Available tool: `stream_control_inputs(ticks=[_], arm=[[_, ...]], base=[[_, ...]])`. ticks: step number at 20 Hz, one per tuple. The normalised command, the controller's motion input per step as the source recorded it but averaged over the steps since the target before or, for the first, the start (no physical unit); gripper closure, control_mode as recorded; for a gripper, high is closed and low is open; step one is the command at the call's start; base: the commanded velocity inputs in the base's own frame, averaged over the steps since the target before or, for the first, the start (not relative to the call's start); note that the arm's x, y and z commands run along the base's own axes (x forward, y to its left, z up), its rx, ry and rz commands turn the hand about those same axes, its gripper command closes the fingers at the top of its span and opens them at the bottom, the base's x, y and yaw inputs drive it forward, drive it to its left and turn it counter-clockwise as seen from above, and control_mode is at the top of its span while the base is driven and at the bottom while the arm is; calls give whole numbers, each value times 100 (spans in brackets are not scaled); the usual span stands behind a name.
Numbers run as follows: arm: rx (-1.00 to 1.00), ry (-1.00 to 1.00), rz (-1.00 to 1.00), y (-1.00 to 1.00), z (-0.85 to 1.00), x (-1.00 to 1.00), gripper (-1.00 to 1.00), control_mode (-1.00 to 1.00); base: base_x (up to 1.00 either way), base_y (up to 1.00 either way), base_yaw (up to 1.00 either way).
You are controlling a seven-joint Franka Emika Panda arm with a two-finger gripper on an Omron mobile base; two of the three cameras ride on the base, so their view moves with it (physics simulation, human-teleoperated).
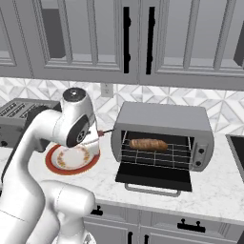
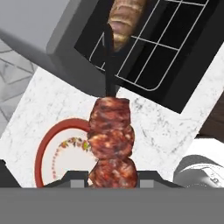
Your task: Pick up the kebab skewer and baguette bread, and place them inside the toaster oven. Close the toaster oven door and start by setting the timer.
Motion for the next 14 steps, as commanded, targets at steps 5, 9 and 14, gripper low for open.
stream_control_inputs(ticks=[5, 9, 14], arm=[[11, -15, -28, -91, 2, -21, 100, -100], [12, -16, -2, -74, 0, 19, 100, -100], [1, -5, -2, -79, 0, 4, 100, -100]], base=[[0, 0, 0], [0, 0, 0], [0, 0, 0]])
